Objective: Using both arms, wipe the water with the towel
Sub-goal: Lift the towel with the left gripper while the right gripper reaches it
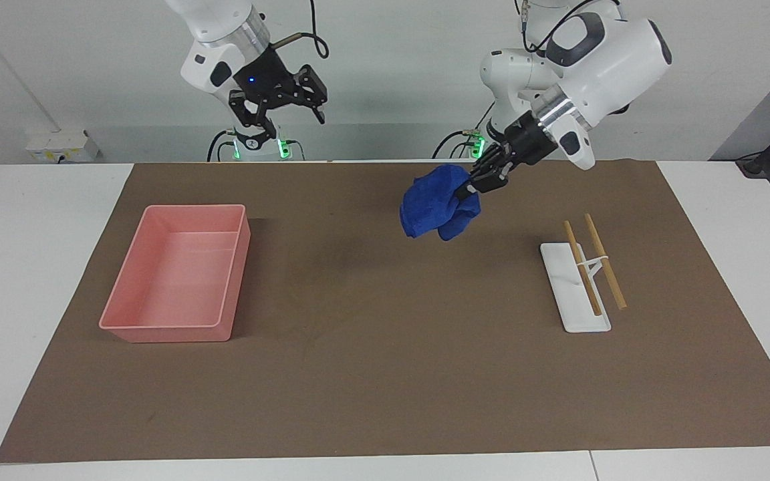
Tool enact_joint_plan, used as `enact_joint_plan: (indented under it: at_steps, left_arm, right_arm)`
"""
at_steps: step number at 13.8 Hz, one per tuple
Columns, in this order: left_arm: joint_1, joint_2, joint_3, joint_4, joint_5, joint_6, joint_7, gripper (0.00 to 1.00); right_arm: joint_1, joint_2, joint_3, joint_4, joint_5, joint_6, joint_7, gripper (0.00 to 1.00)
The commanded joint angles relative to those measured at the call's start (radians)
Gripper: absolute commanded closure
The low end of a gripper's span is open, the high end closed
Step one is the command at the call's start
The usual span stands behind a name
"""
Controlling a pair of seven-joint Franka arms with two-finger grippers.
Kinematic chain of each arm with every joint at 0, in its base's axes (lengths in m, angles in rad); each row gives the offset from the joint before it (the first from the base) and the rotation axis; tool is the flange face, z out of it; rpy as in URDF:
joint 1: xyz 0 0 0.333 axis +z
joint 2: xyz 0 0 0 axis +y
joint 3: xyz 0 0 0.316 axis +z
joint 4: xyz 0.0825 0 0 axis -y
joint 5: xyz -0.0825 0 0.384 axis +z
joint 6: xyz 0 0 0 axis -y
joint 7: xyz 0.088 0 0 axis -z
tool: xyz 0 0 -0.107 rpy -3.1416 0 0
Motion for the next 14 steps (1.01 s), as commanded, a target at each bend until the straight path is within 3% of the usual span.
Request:
enact_joint_plan:
  at_steps: [1,6,12,14]
  left_arm:
    - [-0.014,-0.014,0.01,-0.01,-0.045,0.042,-0.062,1.0]
    - [-0.015,-0.027,0.01,-0.01,-0.059,0.025,-0.081,1.0]
    - [-0.002,-0.051,0.013,-0.012,-0.059,-0.073,-0.069,1.0]
    - [0.0,-0.06,0.016,-0.012,-0.059,-0.088,-0.072,1.0]
  right_arm:
    - [0.049,-0.077,0.0,-0.142,0.063,0.169,0.039,0.0]
    - [0.155,-0.071,0.0,-0.179,0.08,0.331,0.205,0.0]
    - [0.207,-0.037,0.001,-0.179,0.127,0.486,0.402,0.0]
    - [0.215,-0.008,0.001,-0.178,0.152,0.597,0.496,0.0]
